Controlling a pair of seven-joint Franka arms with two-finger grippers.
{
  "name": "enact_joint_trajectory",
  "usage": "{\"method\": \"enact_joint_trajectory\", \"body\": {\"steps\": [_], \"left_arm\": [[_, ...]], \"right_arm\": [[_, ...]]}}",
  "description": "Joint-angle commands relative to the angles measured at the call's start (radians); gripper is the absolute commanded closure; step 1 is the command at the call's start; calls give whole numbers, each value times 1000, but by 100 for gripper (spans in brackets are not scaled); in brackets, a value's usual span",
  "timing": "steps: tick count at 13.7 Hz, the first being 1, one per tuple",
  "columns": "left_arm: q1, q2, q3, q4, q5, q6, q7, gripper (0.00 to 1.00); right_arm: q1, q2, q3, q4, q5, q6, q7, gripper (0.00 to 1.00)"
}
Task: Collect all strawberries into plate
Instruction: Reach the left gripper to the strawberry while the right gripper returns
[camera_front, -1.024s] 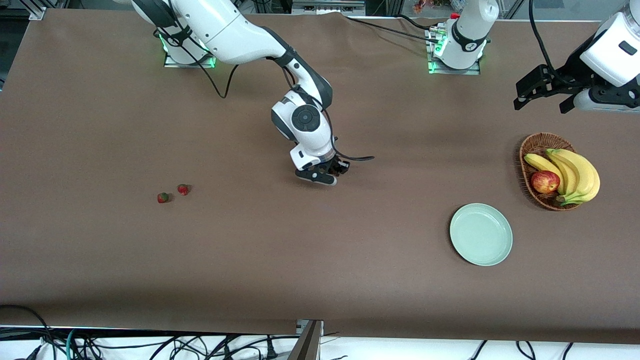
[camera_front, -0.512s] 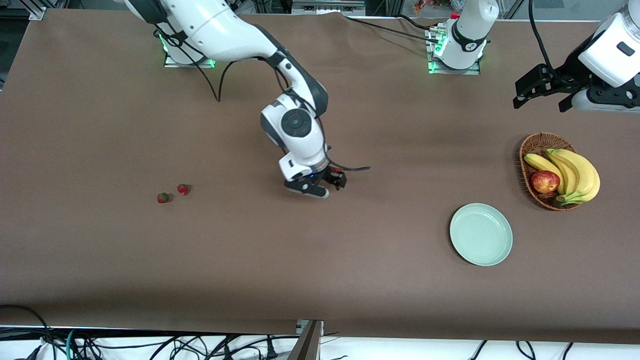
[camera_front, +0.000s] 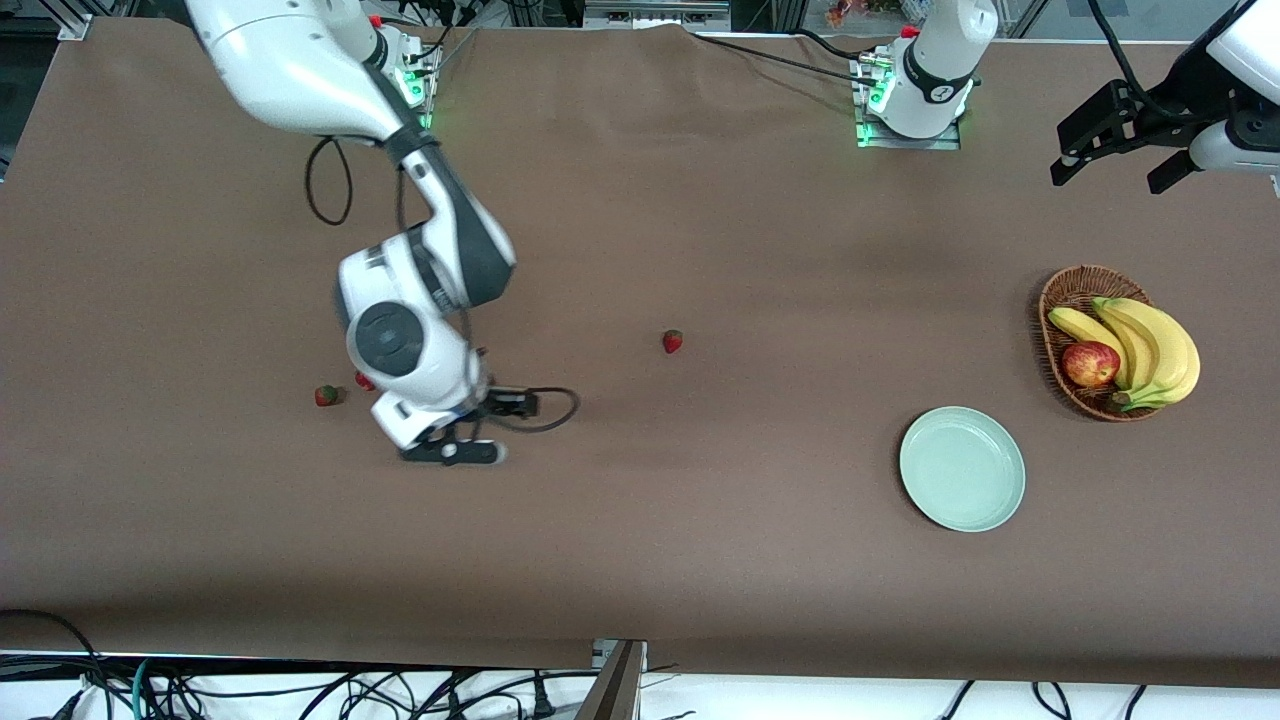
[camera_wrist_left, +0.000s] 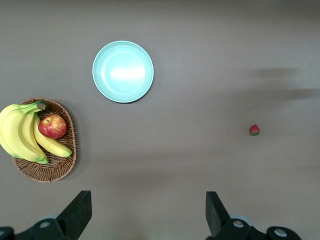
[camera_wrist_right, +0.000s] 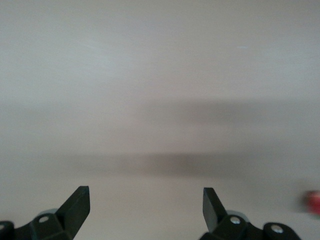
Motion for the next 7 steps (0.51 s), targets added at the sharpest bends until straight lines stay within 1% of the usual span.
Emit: {"method": "enact_joint_trajectory", "body": {"steps": [1, 3, 4, 6, 7], "left_arm": [[4, 28, 0, 18, 3, -31, 3, 0], [4, 40, 9, 4, 0, -34, 7, 0], [-6, 34, 11, -34, 6, -25, 7, 0], [-19, 40, 6, -78, 8, -26, 8, 0], [-22, 61, 5, -161, 11, 12, 7, 0]], "right_arm": [[-69, -21, -21, -52, 5, -63, -168, 0], [-78, -47, -58, -118, 4, -44, -180, 0], [-78, -50, -77, -138, 2, -30, -201, 0], [-80, -58, -111, -202, 4, 18, -271, 0], [-80, -71, -121, -246, 5, 54, -278, 0]]}}
